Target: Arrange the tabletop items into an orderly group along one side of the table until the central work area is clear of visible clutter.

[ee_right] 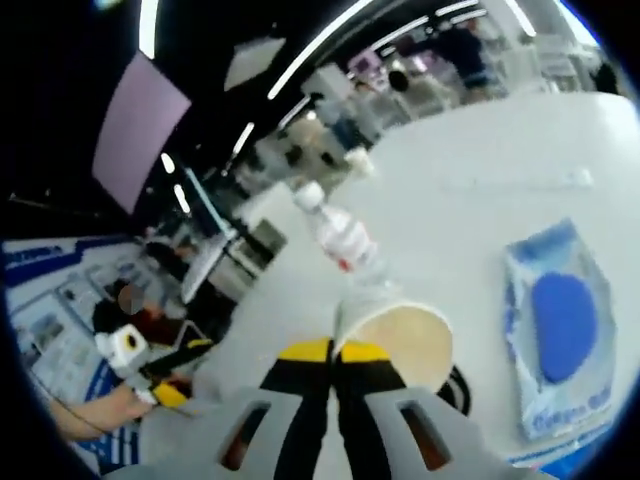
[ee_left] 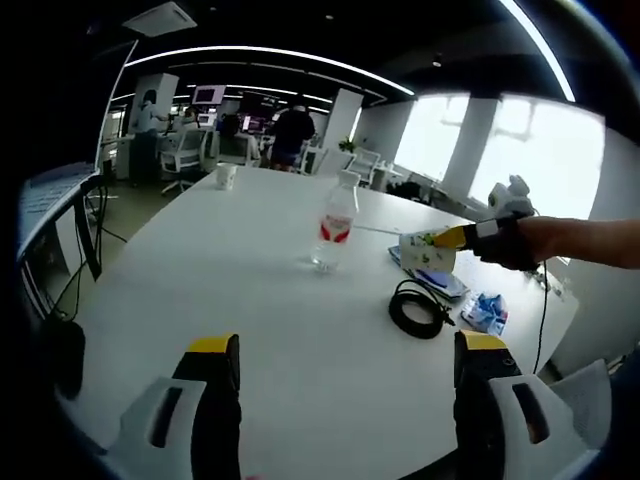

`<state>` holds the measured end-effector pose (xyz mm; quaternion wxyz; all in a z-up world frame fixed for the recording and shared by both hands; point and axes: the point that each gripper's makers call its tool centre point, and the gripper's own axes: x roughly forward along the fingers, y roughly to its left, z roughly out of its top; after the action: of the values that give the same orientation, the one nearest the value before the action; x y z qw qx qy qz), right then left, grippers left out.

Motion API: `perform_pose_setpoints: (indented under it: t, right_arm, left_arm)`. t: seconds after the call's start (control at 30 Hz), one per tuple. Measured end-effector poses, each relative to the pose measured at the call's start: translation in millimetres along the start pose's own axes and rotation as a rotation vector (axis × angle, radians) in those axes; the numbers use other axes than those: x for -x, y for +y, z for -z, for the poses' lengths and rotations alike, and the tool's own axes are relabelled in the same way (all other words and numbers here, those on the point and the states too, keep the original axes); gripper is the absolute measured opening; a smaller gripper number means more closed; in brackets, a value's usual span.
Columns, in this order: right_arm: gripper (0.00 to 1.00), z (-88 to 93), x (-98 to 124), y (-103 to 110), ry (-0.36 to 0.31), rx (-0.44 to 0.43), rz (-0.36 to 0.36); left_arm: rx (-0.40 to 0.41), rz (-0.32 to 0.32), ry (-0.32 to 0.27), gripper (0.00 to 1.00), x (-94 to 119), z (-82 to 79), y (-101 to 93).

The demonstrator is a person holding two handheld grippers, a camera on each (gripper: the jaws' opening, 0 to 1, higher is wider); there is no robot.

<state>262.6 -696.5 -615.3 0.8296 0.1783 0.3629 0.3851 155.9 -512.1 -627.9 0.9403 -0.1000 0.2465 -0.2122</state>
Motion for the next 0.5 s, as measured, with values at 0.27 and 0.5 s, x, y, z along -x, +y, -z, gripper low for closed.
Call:
perform_pose_setpoints:
  t: [0.27,0.5]
  right_arm:
    - [0.00,-1.8,-6,-8,0.084,0.080,0.017]
    - [0.00,-11.9,-19,-22,0.144,0.141,0.031]
  left_arm:
    - [-0.008,0.005,0.011,0.86,-2,3.4,0.1]
    - [-0.007,0.013,0.022,0.86,-4,8.1,1.5]
